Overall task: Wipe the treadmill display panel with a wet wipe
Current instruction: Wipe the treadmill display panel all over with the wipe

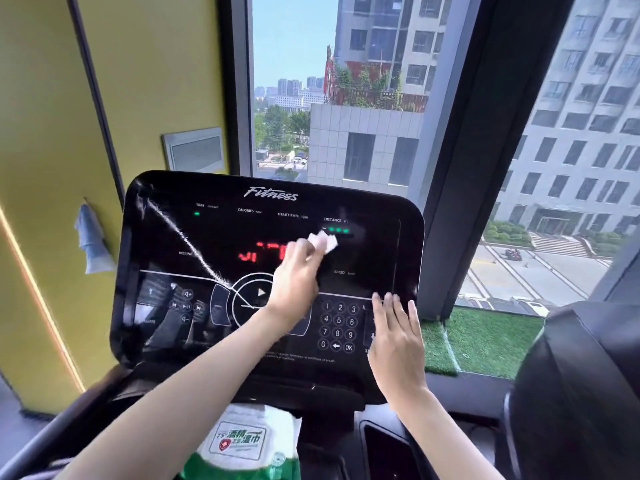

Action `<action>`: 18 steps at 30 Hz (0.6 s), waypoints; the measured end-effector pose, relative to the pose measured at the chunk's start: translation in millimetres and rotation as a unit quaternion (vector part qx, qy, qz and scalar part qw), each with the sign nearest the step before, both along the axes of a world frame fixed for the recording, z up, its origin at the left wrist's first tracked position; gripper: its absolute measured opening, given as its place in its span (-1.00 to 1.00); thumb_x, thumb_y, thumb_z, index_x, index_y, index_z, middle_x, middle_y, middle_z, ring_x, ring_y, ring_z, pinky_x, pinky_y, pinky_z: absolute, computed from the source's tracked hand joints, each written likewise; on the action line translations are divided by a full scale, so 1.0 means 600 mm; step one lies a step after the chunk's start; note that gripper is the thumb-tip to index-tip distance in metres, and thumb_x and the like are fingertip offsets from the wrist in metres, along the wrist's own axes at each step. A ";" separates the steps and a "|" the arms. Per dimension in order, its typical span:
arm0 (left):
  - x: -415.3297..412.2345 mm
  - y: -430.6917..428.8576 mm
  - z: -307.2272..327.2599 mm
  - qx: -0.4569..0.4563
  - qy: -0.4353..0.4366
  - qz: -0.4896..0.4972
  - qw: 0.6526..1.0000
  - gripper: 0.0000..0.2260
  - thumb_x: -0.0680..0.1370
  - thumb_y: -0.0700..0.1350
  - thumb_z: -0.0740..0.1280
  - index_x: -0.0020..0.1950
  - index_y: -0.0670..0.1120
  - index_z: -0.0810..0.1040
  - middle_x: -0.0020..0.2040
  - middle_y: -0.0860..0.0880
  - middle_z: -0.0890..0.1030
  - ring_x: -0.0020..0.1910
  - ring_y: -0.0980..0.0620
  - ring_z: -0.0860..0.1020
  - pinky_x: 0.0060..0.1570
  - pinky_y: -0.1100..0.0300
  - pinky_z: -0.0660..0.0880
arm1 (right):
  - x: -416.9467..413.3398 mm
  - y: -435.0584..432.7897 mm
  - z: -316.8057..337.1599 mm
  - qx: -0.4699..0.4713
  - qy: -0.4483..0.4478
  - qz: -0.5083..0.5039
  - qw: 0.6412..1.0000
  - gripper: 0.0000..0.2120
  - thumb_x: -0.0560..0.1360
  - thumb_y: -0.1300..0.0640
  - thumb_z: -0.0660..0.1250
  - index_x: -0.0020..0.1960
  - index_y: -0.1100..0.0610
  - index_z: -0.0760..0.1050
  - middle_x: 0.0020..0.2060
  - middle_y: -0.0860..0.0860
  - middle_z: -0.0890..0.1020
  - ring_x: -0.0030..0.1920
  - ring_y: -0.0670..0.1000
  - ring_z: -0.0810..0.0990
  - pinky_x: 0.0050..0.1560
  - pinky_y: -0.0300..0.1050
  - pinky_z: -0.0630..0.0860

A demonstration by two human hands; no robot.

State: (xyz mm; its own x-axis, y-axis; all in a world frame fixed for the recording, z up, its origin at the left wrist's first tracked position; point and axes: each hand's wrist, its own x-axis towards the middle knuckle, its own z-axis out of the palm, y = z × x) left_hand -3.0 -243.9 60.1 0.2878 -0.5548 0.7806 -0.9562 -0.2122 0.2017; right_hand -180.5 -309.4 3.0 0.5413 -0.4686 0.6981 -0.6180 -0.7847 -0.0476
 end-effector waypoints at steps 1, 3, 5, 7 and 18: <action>-0.013 0.005 -0.017 0.055 -0.075 -0.045 0.995 -0.31 0.23 -0.47 0.35 0.33 -0.14 0.34 -0.04 -0.04 0.32 -0.13 -0.04 0.33 -0.49 0.10 0.49 | 0.002 0.002 -0.001 -0.002 0.002 -0.005 1.000 -0.33 0.17 0.47 0.43 0.28 0.33 0.44 0.15 0.30 0.56 0.21 0.23 0.53 0.35 0.17 0.29; -0.004 0.021 -0.031 0.118 -0.177 -0.114 0.970 -0.31 0.20 -0.45 0.36 0.31 -0.18 0.34 -0.04 -0.04 0.30 -0.14 -0.03 0.32 -0.48 0.13 0.48 | 0.007 0.007 -0.003 -0.002 -0.003 -0.015 1.000 -0.35 0.17 0.48 0.41 0.27 0.33 0.45 0.14 0.33 0.56 0.20 0.25 0.53 0.32 0.20 0.33; 0.033 0.031 -0.024 0.082 -0.130 -0.085 0.984 -0.30 0.20 -0.49 0.35 0.31 -0.13 0.35 -0.04 -0.04 0.32 -0.12 -0.04 0.33 -0.46 0.11 0.50 | 0.012 0.008 -0.004 -0.002 -0.014 -0.018 1.000 -0.35 0.16 0.51 0.38 0.26 0.34 0.46 0.13 0.35 0.55 0.18 0.27 0.54 0.29 0.22 0.36; 0.055 0.039 -0.023 -0.029 0.000 0.001 1.000 -0.33 0.24 -0.54 0.32 0.30 -0.12 0.43 -0.06 -0.10 0.40 -0.14 -0.07 0.38 -0.49 0.14 0.48 | 0.014 0.008 -0.011 -0.004 -0.015 -0.022 1.000 -0.34 0.14 0.53 0.37 0.25 0.36 0.46 0.14 0.36 0.54 0.18 0.29 0.53 0.28 0.23 0.37; 0.024 0.034 -0.045 -0.101 0.085 0.077 0.988 -0.43 0.33 -0.50 0.30 0.31 -0.14 0.48 -0.07 -0.14 0.45 -0.16 -0.10 0.45 -0.44 0.17 0.46 | 0.008 -0.005 -0.018 -0.031 -0.024 -0.007 0.999 -0.45 0.24 0.53 0.23 0.24 0.42 0.44 0.14 0.35 0.54 0.19 0.28 0.53 0.27 0.18 0.40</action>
State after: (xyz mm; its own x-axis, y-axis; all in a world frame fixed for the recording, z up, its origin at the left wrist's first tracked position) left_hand 11.4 -223.6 33.0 0.4939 -0.3319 0.8037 -0.8639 -0.2920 0.4103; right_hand -175.9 -312.6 -7.7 0.5012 -0.4300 0.7510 -0.6266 -0.7788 -0.0277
